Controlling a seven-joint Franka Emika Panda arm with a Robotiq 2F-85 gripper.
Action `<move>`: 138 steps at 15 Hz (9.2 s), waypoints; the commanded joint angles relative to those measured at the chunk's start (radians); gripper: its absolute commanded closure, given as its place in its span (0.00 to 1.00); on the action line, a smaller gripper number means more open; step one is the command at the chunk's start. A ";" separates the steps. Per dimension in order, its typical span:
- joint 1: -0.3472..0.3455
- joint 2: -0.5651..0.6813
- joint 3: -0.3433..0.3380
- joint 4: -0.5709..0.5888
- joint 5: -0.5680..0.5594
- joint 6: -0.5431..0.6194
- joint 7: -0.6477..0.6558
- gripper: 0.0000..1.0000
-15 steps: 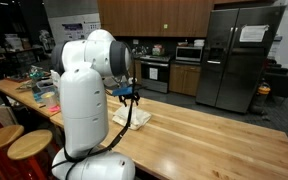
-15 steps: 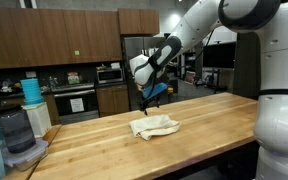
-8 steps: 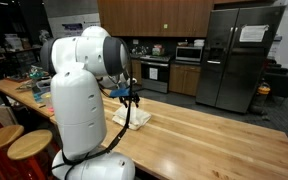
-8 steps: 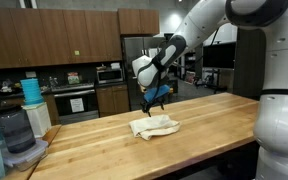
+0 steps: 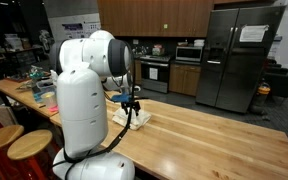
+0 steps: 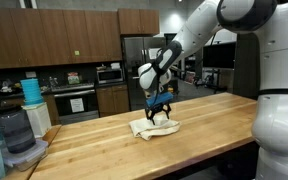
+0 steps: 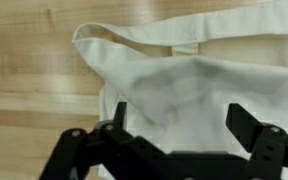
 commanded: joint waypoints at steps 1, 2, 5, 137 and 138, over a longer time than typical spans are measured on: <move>-0.032 0.069 -0.019 0.026 0.112 -0.010 -0.024 0.00; -0.039 0.090 -0.025 0.029 0.140 -0.005 -0.031 0.00; -0.048 0.145 -0.044 0.049 0.193 0.008 -0.038 0.00; 0.062 0.250 0.035 0.258 -0.032 -0.090 -0.718 0.00; 0.063 0.238 0.036 0.252 -0.033 -0.091 -0.721 0.00</move>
